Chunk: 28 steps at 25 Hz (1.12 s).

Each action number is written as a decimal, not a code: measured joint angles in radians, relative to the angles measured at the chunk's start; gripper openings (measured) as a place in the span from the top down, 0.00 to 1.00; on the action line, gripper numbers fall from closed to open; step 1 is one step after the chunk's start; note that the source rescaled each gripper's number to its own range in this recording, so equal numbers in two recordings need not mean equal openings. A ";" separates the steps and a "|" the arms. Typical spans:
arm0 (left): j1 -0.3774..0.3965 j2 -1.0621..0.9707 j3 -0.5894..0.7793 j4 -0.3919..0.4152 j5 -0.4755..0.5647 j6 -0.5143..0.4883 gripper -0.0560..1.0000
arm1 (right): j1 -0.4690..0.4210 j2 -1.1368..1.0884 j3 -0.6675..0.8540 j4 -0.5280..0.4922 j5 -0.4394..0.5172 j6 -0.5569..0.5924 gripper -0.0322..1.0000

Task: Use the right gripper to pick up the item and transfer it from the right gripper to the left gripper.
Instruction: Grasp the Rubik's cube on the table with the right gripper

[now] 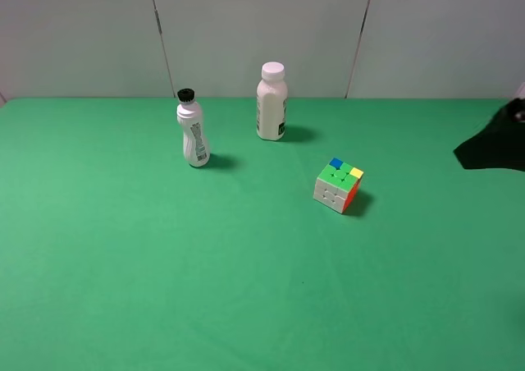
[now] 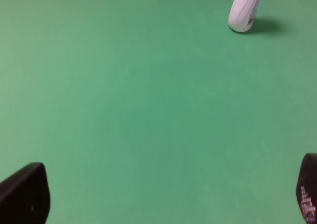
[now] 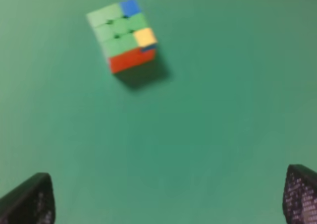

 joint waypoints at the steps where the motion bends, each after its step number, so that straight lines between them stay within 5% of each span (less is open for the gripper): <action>1: 0.000 0.000 0.000 0.000 0.000 0.000 0.00 | 0.023 0.038 -0.008 0.001 -0.012 -0.010 0.00; 9: 0.000 0.000 0.000 0.000 0.000 0.000 0.00 | 0.124 0.318 -0.065 0.005 -0.058 -0.101 0.00; 28: 0.000 0.000 0.000 0.000 0.000 0.000 0.00 | 0.126 0.688 -0.316 0.040 -0.105 -0.152 0.00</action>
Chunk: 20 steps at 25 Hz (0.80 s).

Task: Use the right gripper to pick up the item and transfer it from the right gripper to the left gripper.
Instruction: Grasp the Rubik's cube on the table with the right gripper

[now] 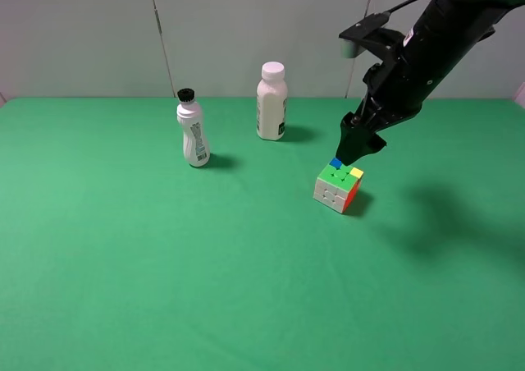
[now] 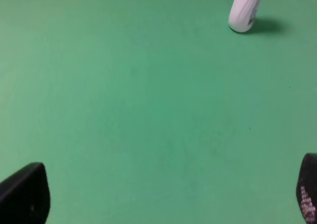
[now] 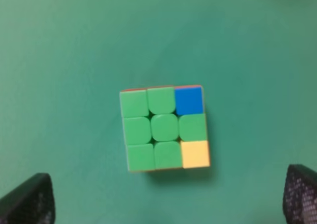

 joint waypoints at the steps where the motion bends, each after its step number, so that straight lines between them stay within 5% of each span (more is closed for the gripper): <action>1: 0.000 0.000 0.000 0.000 0.000 0.000 0.00 | 0.000 0.010 0.000 0.002 -0.002 -0.003 0.00; 20: 0.000 0.000 0.000 0.001 0.000 0.000 0.00 | 0.000 0.202 -0.001 0.084 -0.091 -0.063 0.00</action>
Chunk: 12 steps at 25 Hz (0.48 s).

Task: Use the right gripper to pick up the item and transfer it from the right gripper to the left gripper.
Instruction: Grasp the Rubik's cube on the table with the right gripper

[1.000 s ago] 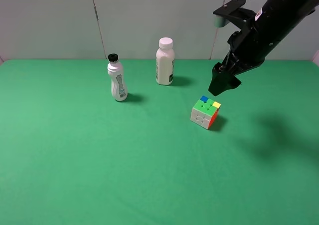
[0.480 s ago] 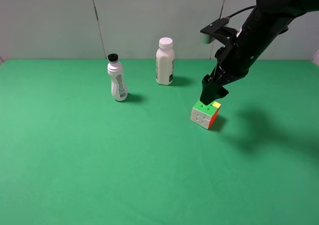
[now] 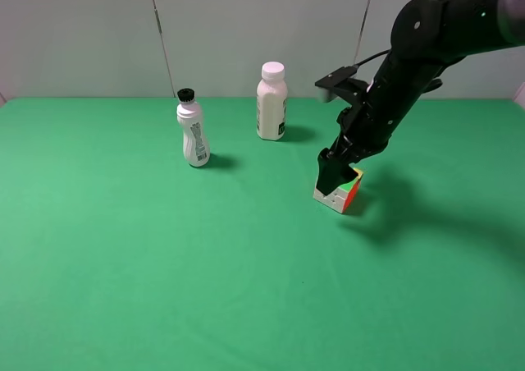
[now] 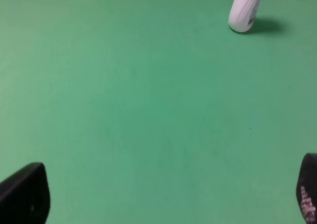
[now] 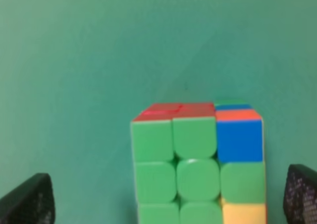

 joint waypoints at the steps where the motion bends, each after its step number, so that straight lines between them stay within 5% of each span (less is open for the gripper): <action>1: 0.000 0.000 0.000 0.000 0.000 0.000 0.00 | 0.000 0.005 0.000 -0.006 -0.012 0.000 0.00; 12: 0.000 0.000 0.000 0.000 0.000 0.000 0.00 | 0.000 0.061 0.000 -0.052 -0.067 0.017 0.00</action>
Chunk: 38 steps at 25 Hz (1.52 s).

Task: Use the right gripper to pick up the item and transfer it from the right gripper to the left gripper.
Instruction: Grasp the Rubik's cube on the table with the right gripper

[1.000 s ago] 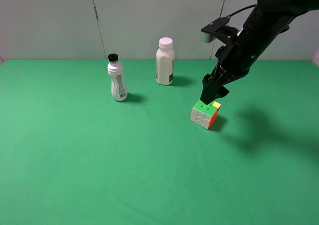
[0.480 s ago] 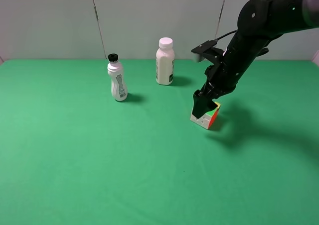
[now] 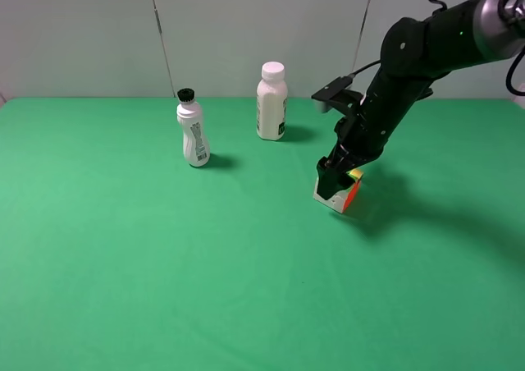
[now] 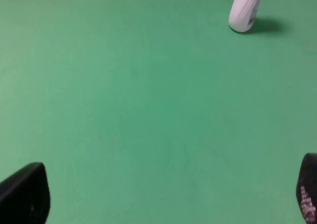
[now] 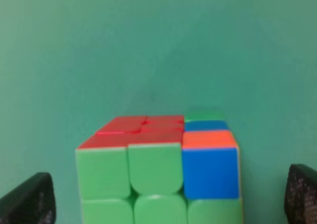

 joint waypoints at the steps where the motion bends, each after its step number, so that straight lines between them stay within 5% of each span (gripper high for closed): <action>1: 0.000 0.000 0.000 0.000 0.000 0.000 0.00 | 0.000 0.004 0.000 0.000 -0.001 0.001 0.00; 21: 0.000 0.000 0.000 0.000 0.000 0.000 0.00 | 0.000 0.037 0.000 0.003 -0.011 0.007 0.01; 23: 0.000 0.000 0.000 0.000 0.000 0.000 0.00 | 0.000 0.037 0.000 0.004 -0.011 0.008 0.18; 27: 0.000 0.000 0.000 0.000 0.000 0.000 0.00 | 0.000 0.037 0.000 0.006 -0.011 0.012 0.97; 38: 0.000 0.000 0.000 0.000 0.000 0.000 0.00 | 0.000 0.037 0.000 0.006 -0.004 0.022 0.94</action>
